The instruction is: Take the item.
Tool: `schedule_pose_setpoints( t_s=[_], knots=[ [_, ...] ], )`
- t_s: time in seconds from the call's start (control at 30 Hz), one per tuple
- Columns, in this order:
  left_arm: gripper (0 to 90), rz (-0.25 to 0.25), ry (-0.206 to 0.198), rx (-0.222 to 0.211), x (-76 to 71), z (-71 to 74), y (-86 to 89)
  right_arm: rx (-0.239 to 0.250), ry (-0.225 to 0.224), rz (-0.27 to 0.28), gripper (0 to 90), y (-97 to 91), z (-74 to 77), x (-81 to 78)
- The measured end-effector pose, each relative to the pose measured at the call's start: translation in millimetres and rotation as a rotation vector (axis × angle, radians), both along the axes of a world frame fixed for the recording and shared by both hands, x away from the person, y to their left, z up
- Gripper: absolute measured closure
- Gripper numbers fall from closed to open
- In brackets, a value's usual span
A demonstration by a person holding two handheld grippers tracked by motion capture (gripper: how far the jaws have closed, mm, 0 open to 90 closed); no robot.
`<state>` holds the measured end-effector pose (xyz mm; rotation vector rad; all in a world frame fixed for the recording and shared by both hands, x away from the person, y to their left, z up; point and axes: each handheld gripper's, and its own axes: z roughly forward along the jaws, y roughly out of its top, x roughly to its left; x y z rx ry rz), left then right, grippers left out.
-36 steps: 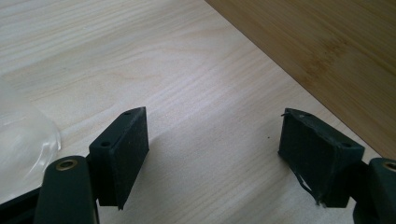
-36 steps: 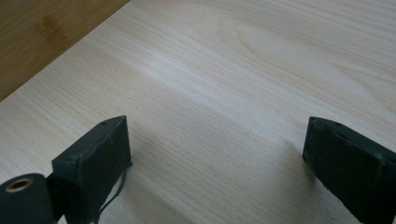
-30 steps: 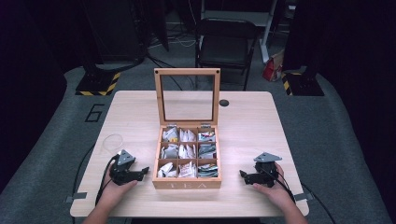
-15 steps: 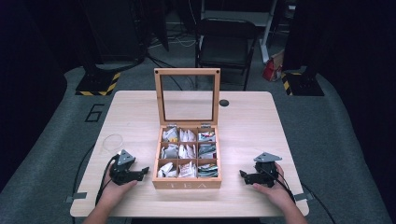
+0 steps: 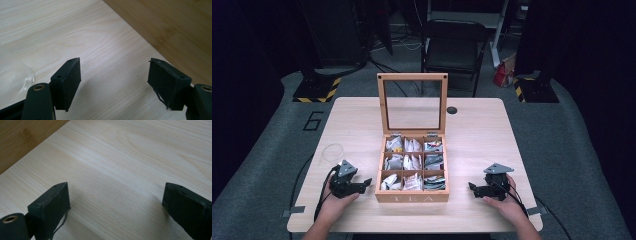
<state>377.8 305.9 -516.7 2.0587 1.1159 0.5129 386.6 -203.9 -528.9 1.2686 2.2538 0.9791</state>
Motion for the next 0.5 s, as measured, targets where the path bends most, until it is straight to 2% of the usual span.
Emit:
schedule_pose_setpoints(
  t_s=[0.2, 0.23, 0.5],
  knots=[
    [31.5, -0.005, -0.009, -0.038, -5.7, 10.3, 0.8, 0.003, 0.001, 0.002, 6.7, 0.1, 0.1, -0.1],
    [32.6, 0.002, -0.014, -0.058, -7.2, 12.1, 0.5, 0.003, 0.001, 0.001, 6.7, 0.1, 0.1, -0.1],
    [33.7, 0.004, -0.006, -0.063, -9.9, 18.4, 2.3, 0.0, 0.0, -0.001, 6.7, 0.1, 0.0, 0.0]
  ],
)
